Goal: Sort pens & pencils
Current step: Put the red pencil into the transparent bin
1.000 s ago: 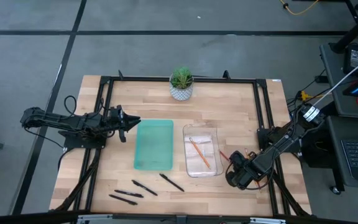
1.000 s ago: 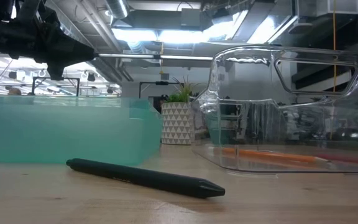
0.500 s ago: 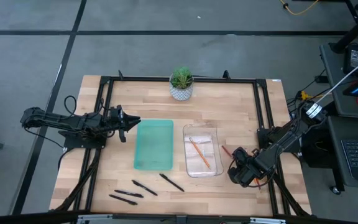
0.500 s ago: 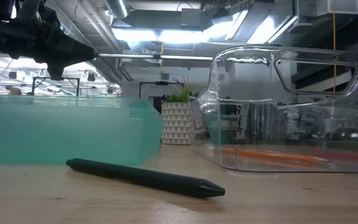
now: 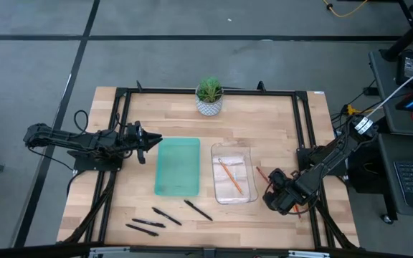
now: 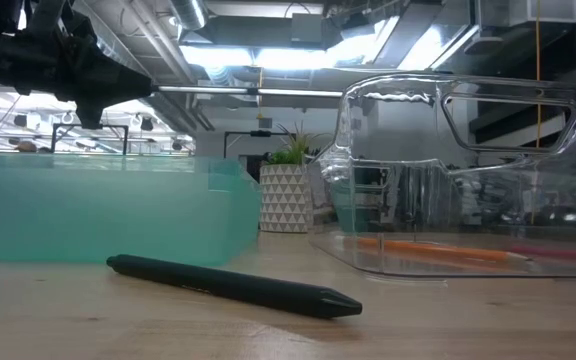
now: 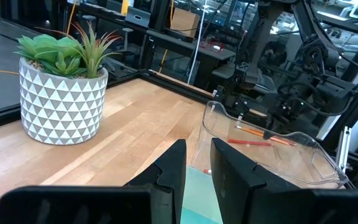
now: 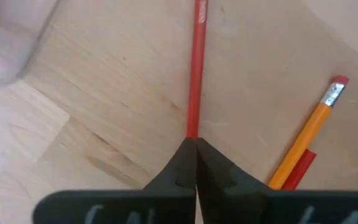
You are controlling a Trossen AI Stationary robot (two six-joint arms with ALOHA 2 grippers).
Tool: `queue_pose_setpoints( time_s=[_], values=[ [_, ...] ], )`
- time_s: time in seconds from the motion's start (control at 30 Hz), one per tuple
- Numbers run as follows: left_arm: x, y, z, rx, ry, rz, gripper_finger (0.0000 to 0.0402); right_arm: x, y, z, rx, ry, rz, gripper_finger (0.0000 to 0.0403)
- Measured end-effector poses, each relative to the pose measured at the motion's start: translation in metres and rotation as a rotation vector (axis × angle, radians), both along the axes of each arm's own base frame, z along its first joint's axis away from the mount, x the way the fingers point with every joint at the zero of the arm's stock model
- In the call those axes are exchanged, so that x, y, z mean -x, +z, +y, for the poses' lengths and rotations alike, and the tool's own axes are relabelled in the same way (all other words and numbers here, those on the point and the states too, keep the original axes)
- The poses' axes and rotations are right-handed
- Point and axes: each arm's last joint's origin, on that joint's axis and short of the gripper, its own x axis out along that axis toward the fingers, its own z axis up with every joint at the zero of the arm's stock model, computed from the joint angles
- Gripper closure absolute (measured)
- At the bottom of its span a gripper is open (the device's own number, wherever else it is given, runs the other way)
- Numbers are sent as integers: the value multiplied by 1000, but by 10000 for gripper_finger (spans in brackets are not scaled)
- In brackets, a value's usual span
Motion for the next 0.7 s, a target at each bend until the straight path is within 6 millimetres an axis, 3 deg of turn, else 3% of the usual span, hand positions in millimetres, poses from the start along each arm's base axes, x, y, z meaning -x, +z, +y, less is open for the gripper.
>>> queue_pose_setpoints(
  time_s=[0.13,0.47,0.7],
  values=[
    [0,0,0,0,0,0,333,-1,0,0,1,1,-9,373],
    [0,0,0,1,0,-1,333,-6,-1,-3,65,-16,-114,243],
    [0,0,0,2,0,0,333,1,-18,-10,67,-17,-115,218]
  ],
)
